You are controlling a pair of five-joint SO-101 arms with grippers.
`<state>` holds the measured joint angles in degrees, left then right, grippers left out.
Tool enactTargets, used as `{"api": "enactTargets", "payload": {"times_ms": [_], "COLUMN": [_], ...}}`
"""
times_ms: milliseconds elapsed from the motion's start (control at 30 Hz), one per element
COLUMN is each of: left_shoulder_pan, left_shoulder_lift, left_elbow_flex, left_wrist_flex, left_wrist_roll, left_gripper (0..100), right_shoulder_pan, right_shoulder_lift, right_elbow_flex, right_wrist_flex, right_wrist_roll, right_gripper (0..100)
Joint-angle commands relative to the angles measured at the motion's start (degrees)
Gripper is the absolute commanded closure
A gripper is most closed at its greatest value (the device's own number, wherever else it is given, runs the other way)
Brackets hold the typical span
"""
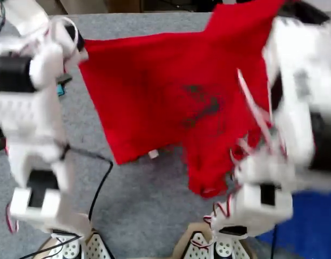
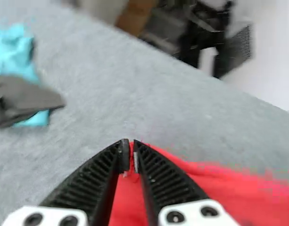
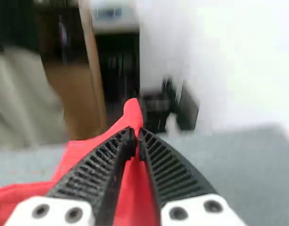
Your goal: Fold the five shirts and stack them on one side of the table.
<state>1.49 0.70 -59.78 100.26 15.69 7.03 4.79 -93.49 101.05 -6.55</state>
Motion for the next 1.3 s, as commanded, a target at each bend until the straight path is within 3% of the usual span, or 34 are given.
{"api": "enactTargets", "payload": {"times_ms": [0, 200, 400, 533, 933, 1133, 1267], "left_shoulder_pan": [5.5, 7.1, -2.5, -4.6, -8.2, -10.7, -10.7], "left_shoulder_lift": [-15.6, -29.1, -36.4, -39.3, -44.2, -42.8, -41.5], "left_elbow_flex": [4.1, 8.6, 10.4, 10.9, 10.5, 14.8, 20.9], "left_wrist_flex": [0.6, 0.5, 0.5, 0.5, 0.5, 0.4, -5.3], "left_wrist_roll": [-3.5, -5.2, -6.7, -6.9, -8.9, -8.5, -8.7], "left_gripper": [98, 98, 98, 98, 98, 98, 98], "right_shoulder_pan": [1.5, 1.5, 1.5, 1.5, 1.3, 1.3, 1.3], "right_shoulder_lift": [-10.5, -23.0, -31.6, -34.6, -35.9, -34.4, -31.9], "right_elbow_flex": [1.5, 11.9, 23.1, 28.4, 29.5, 34.0, 41.8], "right_wrist_flex": [0.2, -2.8, -9.0, -11.9, -22.4, -22.4, -23.8], "right_wrist_roll": [1.6, 4.0, 4.7, 4.5, 4.6, 4.3, 4.7], "right_gripper": [99.5, 99.5, 99.5, 99.5, 99.5, 99.5, 99.5]}}
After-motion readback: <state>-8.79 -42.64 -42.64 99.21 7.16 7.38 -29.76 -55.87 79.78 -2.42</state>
